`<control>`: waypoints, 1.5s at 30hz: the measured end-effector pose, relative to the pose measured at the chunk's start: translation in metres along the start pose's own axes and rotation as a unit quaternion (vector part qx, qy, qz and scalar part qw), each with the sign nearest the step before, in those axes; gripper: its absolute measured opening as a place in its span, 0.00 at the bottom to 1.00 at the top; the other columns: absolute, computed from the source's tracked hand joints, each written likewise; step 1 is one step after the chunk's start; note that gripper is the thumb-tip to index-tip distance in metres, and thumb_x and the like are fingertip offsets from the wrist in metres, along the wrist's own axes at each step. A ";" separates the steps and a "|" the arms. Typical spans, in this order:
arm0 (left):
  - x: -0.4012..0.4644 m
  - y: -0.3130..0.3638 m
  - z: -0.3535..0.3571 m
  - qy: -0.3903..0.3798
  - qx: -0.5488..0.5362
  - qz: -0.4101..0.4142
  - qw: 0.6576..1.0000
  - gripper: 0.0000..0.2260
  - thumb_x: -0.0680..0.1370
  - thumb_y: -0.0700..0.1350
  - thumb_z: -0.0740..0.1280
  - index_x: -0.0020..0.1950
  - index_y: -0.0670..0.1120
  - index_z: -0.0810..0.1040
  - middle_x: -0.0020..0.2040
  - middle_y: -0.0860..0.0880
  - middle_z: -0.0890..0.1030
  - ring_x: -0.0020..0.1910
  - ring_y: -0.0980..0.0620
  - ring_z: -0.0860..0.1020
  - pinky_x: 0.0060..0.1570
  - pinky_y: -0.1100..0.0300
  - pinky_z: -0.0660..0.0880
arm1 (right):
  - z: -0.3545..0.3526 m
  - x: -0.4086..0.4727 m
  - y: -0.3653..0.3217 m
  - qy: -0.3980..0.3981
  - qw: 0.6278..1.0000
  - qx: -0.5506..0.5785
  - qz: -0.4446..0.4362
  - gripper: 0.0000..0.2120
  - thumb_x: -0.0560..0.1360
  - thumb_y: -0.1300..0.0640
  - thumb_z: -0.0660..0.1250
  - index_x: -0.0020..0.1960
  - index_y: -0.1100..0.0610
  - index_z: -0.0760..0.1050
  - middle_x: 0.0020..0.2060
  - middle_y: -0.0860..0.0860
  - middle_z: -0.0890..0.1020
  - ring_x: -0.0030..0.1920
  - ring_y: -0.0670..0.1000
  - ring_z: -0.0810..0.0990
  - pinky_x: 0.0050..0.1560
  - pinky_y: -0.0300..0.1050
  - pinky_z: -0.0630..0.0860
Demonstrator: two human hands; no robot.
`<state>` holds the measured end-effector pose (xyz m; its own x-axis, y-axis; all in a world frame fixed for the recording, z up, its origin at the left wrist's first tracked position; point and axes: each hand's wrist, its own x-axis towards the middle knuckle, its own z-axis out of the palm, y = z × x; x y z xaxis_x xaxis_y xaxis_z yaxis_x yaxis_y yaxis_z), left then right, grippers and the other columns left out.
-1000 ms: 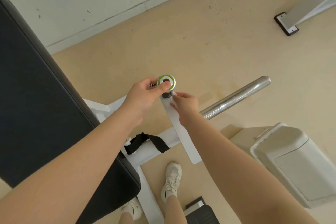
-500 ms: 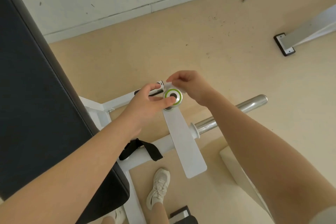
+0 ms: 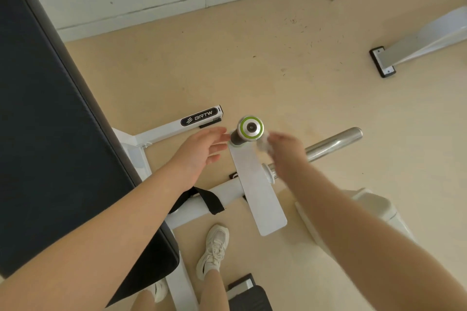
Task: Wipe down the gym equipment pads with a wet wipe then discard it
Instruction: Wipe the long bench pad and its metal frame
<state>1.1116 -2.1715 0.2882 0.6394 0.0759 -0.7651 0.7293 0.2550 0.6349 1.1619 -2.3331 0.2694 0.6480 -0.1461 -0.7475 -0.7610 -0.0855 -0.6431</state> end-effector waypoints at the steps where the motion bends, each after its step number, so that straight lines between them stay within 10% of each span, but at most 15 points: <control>1: -0.001 0.002 0.004 -0.006 0.004 0.006 1.000 0.10 0.80 0.45 0.58 0.57 0.47 0.76 0.52 0.51 0.80 0.53 0.52 0.77 0.54 0.58 0.71 | 0.006 -0.009 0.021 0.004 0.996 0.059 0.069 0.13 0.77 0.68 0.60 0.61 0.66 0.72 0.49 0.56 0.75 0.44 0.52 0.74 0.44 0.41 0.73; 5: -0.005 0.002 -0.001 0.024 0.014 0.006 1.000 0.06 0.79 0.43 0.60 0.49 0.49 0.76 0.51 0.49 0.79 0.52 0.51 0.76 0.59 0.54 0.70 | 0.044 -0.036 0.044 -0.047 0.950 0.257 0.170 0.13 0.78 0.69 0.58 0.62 0.67 0.69 0.62 0.62 0.74 0.61 0.56 0.75 0.58 0.43 0.72; 9: -0.018 -0.006 -0.035 0.039 -0.005 -0.011 0.999 0.07 0.79 0.43 0.60 0.53 0.45 0.76 0.46 0.49 0.80 0.45 0.52 0.78 0.50 0.59 0.73 | 0.067 -0.041 0.015 -0.036 0.866 0.465 0.178 0.18 0.79 0.70 0.54 0.69 0.68 0.63 0.52 0.59 0.76 0.44 0.54 0.78 0.36 0.37 0.79; 12: -0.033 -0.012 -0.063 0.044 0.021 -0.014 0.999 0.07 0.80 0.42 0.59 0.53 0.45 0.76 0.46 0.49 0.80 0.45 0.52 0.78 0.52 0.58 0.73 | 0.080 -0.067 0.002 -0.045 0.855 0.504 0.114 0.09 0.79 0.71 0.55 0.54 0.68 0.72 0.58 0.61 0.75 0.44 0.54 0.76 0.30 0.38 0.79; 18: -0.058 -0.011 -0.078 0.000 0.001 -0.014 1.000 0.07 0.80 0.42 0.59 0.47 0.48 0.76 0.44 0.50 0.80 0.42 0.53 0.77 0.54 0.55 0.72 | 0.041 -0.130 0.000 -0.067 0.989 0.127 -0.044 0.07 0.77 0.69 0.60 0.42 0.61 0.74 0.37 0.54 0.76 0.39 0.49 0.76 0.41 0.38 0.78; 25: -0.050 -0.007 -0.042 -0.013 -0.029 0.008 0.999 0.07 0.80 0.44 0.58 0.53 0.47 0.75 0.47 0.50 0.80 0.46 0.52 0.79 0.57 0.55 0.71 | 0.001 -0.057 -0.063 -0.043 0.969 -0.209 -0.120 0.09 0.76 0.68 0.62 0.42 0.57 0.77 0.38 0.54 0.77 0.44 0.53 0.75 0.47 0.46 0.76; 32: -0.016 -0.020 0.008 0.103 -0.124 -0.003 0.987 0.09 0.79 0.41 0.56 0.54 0.47 0.74 0.49 0.50 0.79 0.51 0.50 0.78 0.57 0.55 0.71 | 0.061 0.025 -0.089 -0.378 0.724 -0.553 -0.166 0.08 0.75 0.67 0.64 0.50 0.59 0.79 0.44 0.52 0.79 0.40 0.43 0.76 0.42 0.26 0.71; 35: -0.014 -0.030 0.015 0.143 -0.135 -0.004 0.981 0.09 0.79 0.40 0.57 0.53 0.48 0.75 0.48 0.51 0.80 0.49 0.52 0.78 0.54 0.59 0.72 | 0.079 0.030 -0.098 -0.468 0.547 -0.678 -0.149 0.08 0.74 0.64 0.65 0.45 0.54 0.80 0.40 0.48 0.81 0.38 0.41 0.76 0.48 0.33 0.71; 37: -0.014 -0.036 0.018 0.159 -0.141 -0.012 0.977 0.09 0.79 0.40 0.57 0.49 0.50 0.76 0.47 0.51 0.80 0.49 0.52 0.78 0.54 0.59 0.72 | 0.084 0.026 -0.110 -0.500 0.496 -0.694 -0.151 0.11 0.74 0.65 0.65 0.40 0.50 0.80 0.40 0.48 0.82 0.41 0.43 0.77 0.53 0.37 0.71; 41: -0.024 -0.030 0.034 0.146 -0.125 0.008 0.981 0.08 0.79 0.43 0.58 0.50 0.52 0.76 0.49 0.51 0.81 0.50 0.53 0.78 0.54 0.58 0.72 | 0.071 0.015 -0.133 -0.611 0.541 -0.572 -0.081 0.16 0.73 0.68 0.63 0.36 0.50 0.81 0.35 0.44 0.81 0.39 0.42 0.77 0.50 0.37 0.72; 45: -0.036 -0.006 0.051 0.113 -0.093 0.067 0.987 0.10 0.80 0.45 0.56 0.50 0.53 0.77 0.48 0.55 0.80 0.50 0.58 0.77 0.54 0.61 0.70 | 0.042 0.008 -0.138 -0.548 0.761 -0.344 -0.054 0.14 0.72 0.67 0.61 0.39 0.53 0.82 0.36 0.47 0.81 0.37 0.45 0.77 0.40 0.35 0.73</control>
<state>1.0966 -2.2254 0.3169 0.6410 0.3277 -0.6941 0.5714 0.3999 0.7166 1.2738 -2.2808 0.3453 0.0575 0.7751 -0.6292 -0.2921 -0.5896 -0.7530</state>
